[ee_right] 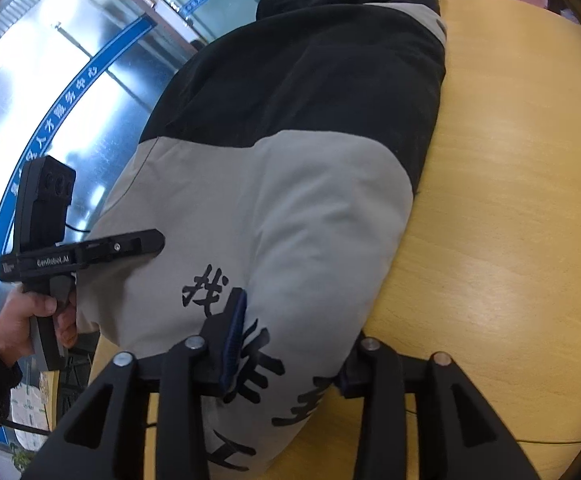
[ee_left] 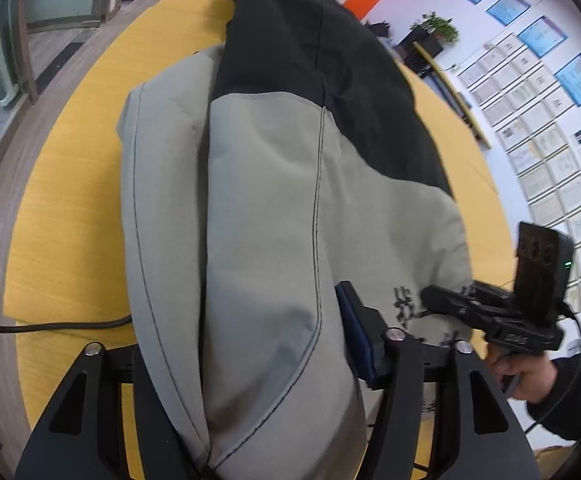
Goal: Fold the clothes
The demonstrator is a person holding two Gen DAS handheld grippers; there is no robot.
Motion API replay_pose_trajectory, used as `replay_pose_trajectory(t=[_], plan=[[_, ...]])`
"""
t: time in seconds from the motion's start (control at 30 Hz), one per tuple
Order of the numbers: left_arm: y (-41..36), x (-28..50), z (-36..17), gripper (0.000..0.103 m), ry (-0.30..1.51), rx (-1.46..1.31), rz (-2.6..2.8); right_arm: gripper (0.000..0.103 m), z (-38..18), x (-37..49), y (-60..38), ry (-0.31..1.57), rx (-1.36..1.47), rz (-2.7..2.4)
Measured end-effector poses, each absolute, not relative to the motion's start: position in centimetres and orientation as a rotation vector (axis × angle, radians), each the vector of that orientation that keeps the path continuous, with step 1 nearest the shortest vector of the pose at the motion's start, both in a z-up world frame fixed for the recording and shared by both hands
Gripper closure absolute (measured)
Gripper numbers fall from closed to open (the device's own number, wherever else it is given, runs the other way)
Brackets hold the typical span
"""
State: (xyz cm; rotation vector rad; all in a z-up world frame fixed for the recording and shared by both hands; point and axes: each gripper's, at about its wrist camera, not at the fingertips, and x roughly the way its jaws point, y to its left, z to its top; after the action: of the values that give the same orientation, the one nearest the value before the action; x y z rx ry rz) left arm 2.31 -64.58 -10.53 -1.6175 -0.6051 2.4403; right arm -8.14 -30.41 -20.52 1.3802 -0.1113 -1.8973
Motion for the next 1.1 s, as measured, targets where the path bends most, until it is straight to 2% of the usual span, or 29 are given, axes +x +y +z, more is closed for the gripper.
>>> replay_pose_trajectory(t=[0.03, 0.1, 0.2, 0.3, 0.37, 0.47, 0.53, 0.63, 0.8, 0.9, 1.0, 1.1], plan=[[-64.3, 2.6, -9.9, 0.036, -0.597, -1.637, 2.466, 0.051, -19.7, -7.9, -30.1, -0.059, 1.376, -1.899], [-63.7, 3.1, -8.6, 0.034, -0.581, -1.676, 2.517, 0.05, -17.3, -7.0, -28.9, 0.051, 1.333, -1.915], [-63.0, 6.9, -2.9, 0.027, -0.547, -1.578, 2.718, 0.05, -11.5, -5.0, -25.4, 0.208, 1.18, -1.966], [-62.0, 13.2, 5.0, 0.014, -0.575, -1.406, 2.946, 0.05, -5.3, -3.6, -22.2, 0.278, 1.058, -1.992], [-63.4, 19.7, 10.2, 0.011, -0.655, -1.289, 3.048, 0.05, -1.2, -2.7, -20.0, 0.324, 0.976, -2.005], [-67.5, 27.5, 16.2, 0.001, -0.668, -1.181, 3.237, 0.05, 3.3, -2.2, -17.4, 0.392, 0.901, -2.041], [-67.0, 30.7, 20.2, 0.0, -0.686, -1.101, 3.332, 0.05, 5.4, -2.3, -16.5, 0.412, 0.874, -2.064], [-65.5, 32.5, 23.6, 0.0, -0.638, -1.136, 3.389, 0.048, 7.1, -2.5, -16.2, 0.358, 0.861, -2.046], [-63.0, 34.3, 24.7, 0.0, -0.486, -1.187, 3.429, 0.037, 5.4, -3.1, -16.2, 0.224, 0.924, -1.973], [-62.3, 35.2, 24.5, 0.0, -0.43, -1.185, 3.463, 0.035, 0.1, -3.8, -16.9, 0.195, 0.993, -1.919], [-62.0, 34.8, 22.9, 0.0, -0.446, -1.319, 3.428, 0.035, -6.6, -4.0, -17.1, 0.139, 1.143, -1.791], [-60.7, 35.3, 22.8, 0.0, -0.331, -1.336, 3.419, 0.035, -10.1, -2.8, -16.3, 0.065, 1.201, -1.739]])
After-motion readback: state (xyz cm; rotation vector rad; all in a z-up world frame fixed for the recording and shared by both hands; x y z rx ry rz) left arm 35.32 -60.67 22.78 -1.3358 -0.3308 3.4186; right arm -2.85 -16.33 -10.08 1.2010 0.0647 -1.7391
